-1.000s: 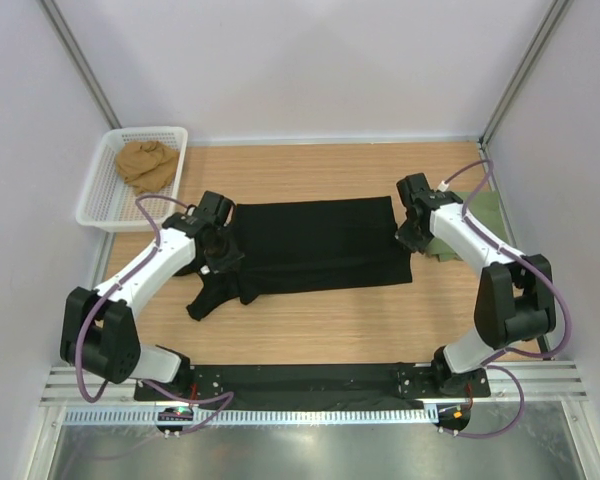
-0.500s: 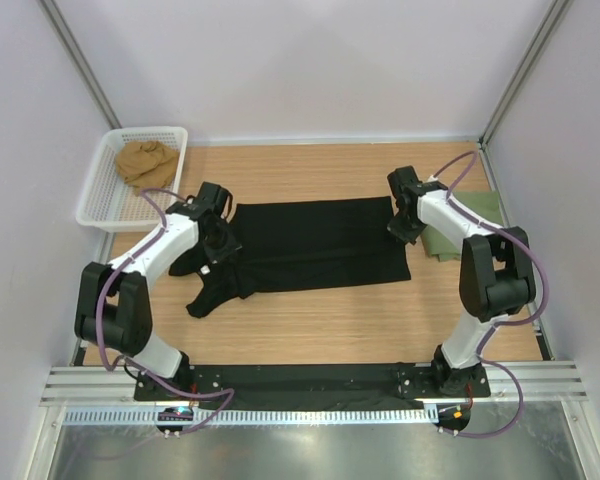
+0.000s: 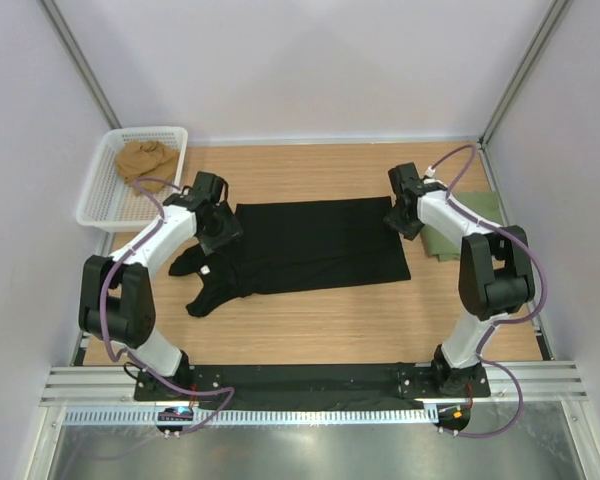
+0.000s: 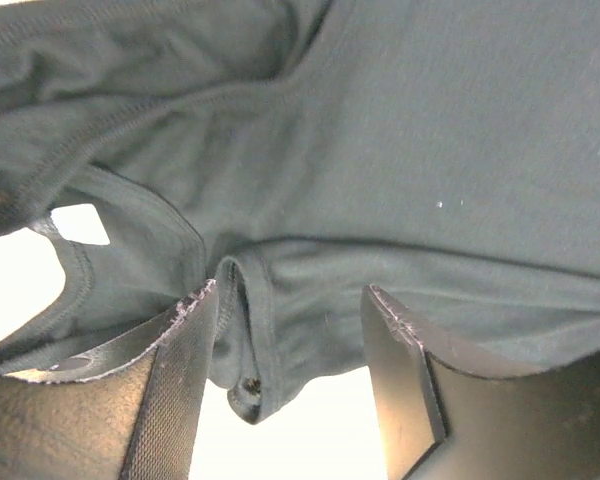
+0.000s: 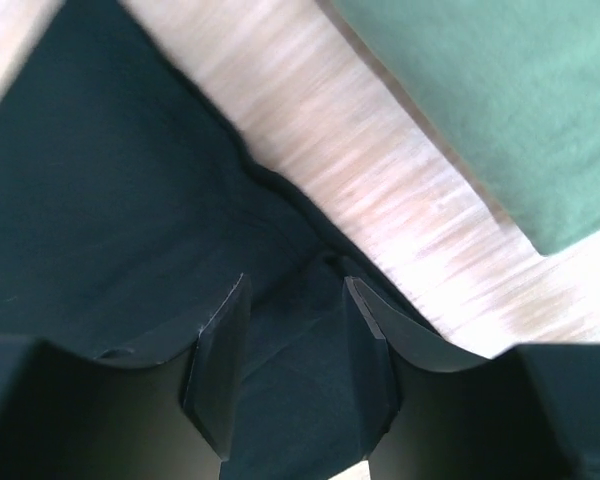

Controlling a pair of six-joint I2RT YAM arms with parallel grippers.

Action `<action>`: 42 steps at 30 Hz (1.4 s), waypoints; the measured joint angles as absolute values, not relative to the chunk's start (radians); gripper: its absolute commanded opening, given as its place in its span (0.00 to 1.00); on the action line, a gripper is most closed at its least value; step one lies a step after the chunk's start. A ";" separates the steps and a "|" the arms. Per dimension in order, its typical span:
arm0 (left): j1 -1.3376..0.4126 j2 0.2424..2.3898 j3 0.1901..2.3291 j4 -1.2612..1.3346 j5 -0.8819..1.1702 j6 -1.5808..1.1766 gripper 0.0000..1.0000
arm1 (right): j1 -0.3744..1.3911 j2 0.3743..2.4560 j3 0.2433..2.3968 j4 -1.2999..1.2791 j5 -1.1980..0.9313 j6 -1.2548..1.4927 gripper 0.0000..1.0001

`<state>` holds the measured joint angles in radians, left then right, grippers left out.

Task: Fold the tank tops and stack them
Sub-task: Fold the tank top

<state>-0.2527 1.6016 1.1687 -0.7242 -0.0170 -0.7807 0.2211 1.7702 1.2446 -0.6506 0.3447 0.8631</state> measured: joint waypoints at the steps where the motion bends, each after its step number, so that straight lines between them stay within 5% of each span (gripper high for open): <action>1: -0.253 1.601 1.172 -0.722 -0.027 -0.780 0.62 | 0.220 1.753 1.236 -0.636 0.340 0.852 0.48; 13: -0.256 1.404 0.998 -0.692 -0.043 -0.773 0.61 | 0.220 1.458 0.973 -0.533 0.246 0.762 0.43; 22: -0.242 1.230 0.903 -0.757 -0.052 -0.773 0.62 | 0.220 1.317 0.749 -0.548 0.187 0.781 0.50; 24: -0.220 1.201 0.903 -0.774 -0.051 -0.772 0.69 | 0.220 1.302 0.731 -0.551 0.185 0.790 0.50; 26: -0.186 1.176 0.900 -0.794 -0.052 -0.770 0.90 | 0.220 1.300 0.719 -0.546 0.186 0.799 0.50; 31: -0.117 1.088 0.833 -0.828 -0.048 -0.788 0.89 | 0.220 1.313 0.687 -0.530 0.204 0.815 0.46; 34: -0.083 1.030 0.786 -0.853 -0.032 -0.821 0.87 | 0.220 1.353 0.688 -0.508 0.232 0.822 0.38; 38: -0.065 1.009 0.749 -0.865 0.005 -0.872 0.85 | 0.220 1.398 0.690 -0.480 0.254 0.834 0.11; 42: -0.062 1.008 0.699 -0.866 0.048 -0.935 0.84 | 0.220 1.401 0.694 -0.450 0.269 0.846 0.01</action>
